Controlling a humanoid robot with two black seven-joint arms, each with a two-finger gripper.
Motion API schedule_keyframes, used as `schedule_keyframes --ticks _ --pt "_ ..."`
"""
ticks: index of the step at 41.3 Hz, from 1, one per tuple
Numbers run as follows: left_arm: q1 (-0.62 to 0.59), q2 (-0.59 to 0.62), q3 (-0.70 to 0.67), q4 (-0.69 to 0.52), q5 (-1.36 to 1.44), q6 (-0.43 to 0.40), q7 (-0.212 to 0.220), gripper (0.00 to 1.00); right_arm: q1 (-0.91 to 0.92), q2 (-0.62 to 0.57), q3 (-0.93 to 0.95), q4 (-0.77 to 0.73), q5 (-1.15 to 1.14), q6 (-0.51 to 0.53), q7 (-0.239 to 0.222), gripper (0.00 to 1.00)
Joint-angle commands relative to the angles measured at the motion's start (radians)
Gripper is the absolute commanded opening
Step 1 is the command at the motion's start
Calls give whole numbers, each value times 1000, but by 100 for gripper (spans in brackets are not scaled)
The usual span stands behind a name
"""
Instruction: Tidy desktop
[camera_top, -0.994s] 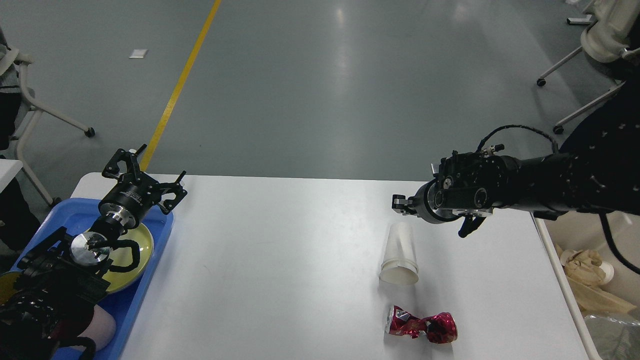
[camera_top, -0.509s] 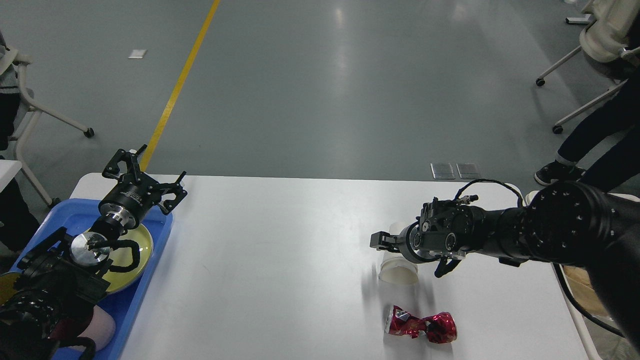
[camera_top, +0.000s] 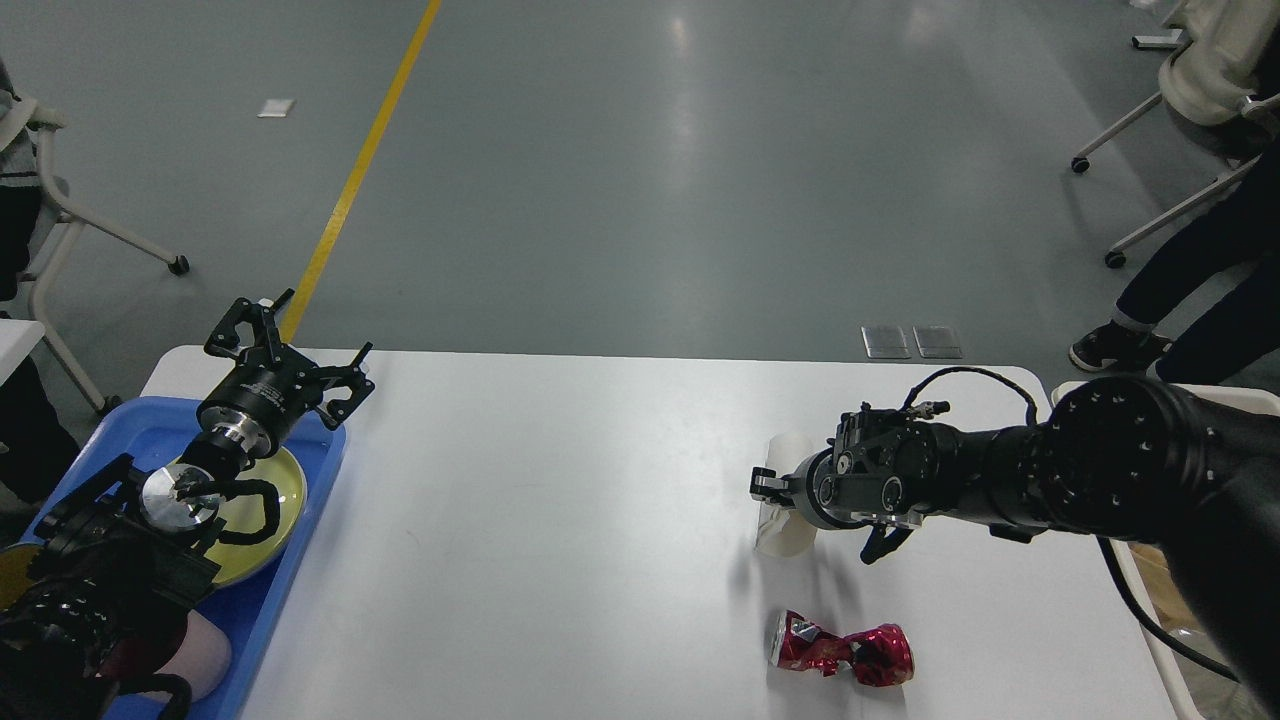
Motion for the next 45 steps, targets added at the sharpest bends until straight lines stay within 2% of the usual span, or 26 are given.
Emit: schedule_keyframes --ticks 1,4,8,12,19,24,29,45 --pt "0 0 0 0 0 0 0 100 31 -12 -6 34 -4 -2 0 0" --pt "0 0 0 0 0 0 0 100 130 -72 -9 126 -7 0 0 0" --pt "0 0 0 0 0 0 0 100 371 -167 -20 336 -4 14 -3 0" --pt "0 0 0 0 0 0 -2 100 531 -228 -38 425 -8 40 -2 0" --pt "0 0 0 0 1 0 -2 100 706 -340 -28 422 -11 267 0 0" --pt "0 0 0 0 0 0 -2 100 753 -403 -28 441 -9 365 -2 0" --pt "0 0 0 0 1 0 -2 100 804 -449 -29 465 -8 416 -2 0" --pt "0 0 0 0 0 0 -2 100 927 -466 -26 485 -8 528 -2 0"
